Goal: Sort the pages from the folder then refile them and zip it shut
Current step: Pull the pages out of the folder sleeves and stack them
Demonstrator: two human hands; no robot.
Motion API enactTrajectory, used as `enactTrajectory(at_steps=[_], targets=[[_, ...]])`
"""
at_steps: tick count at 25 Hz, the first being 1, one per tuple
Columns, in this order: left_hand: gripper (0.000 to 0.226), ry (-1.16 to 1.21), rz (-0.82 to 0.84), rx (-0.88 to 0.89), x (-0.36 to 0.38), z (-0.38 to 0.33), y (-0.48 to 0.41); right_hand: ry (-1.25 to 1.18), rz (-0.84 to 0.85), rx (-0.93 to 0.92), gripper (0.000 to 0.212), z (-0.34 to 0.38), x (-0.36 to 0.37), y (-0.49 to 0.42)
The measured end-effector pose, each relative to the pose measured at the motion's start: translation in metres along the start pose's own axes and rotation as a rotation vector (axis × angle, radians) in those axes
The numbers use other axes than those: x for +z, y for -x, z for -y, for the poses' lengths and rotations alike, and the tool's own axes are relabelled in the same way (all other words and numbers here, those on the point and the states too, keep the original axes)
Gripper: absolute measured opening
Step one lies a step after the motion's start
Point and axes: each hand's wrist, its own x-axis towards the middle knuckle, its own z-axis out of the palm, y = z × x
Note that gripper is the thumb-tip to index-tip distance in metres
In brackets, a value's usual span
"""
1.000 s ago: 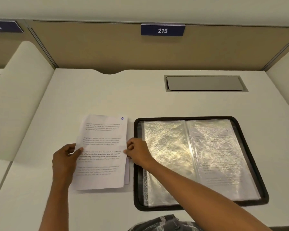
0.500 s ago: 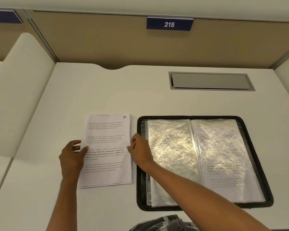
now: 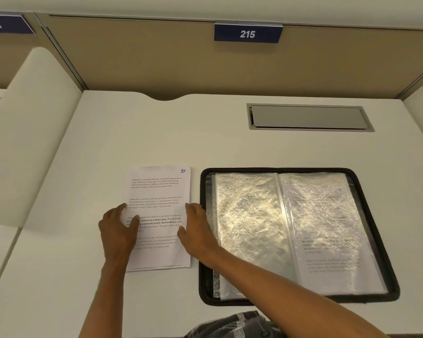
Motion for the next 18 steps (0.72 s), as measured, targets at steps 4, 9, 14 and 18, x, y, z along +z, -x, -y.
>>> enactTrajectory(at_steps=[4,9,14,18], targets=[[0.055,-0.08,-0.047,-0.066,0.002,-0.014,0.012,0.026,-0.013,-0.042,0.056,-0.006,-0.011,0.005],[0.054,-0.15,-0.061,0.036,0.023,-0.049,0.042,0.079,-0.16,-0.167,0.048,-0.027,-0.034,0.023],[0.054,-0.074,0.059,0.251,0.068,-0.108,0.099,0.139,-0.354,-0.161,0.042,-0.072,-0.072,0.047],[0.052,-0.033,0.188,0.488,0.118,-0.154,0.151,0.259,-0.491,-0.058,0.036,-0.136,-0.114,0.07]])
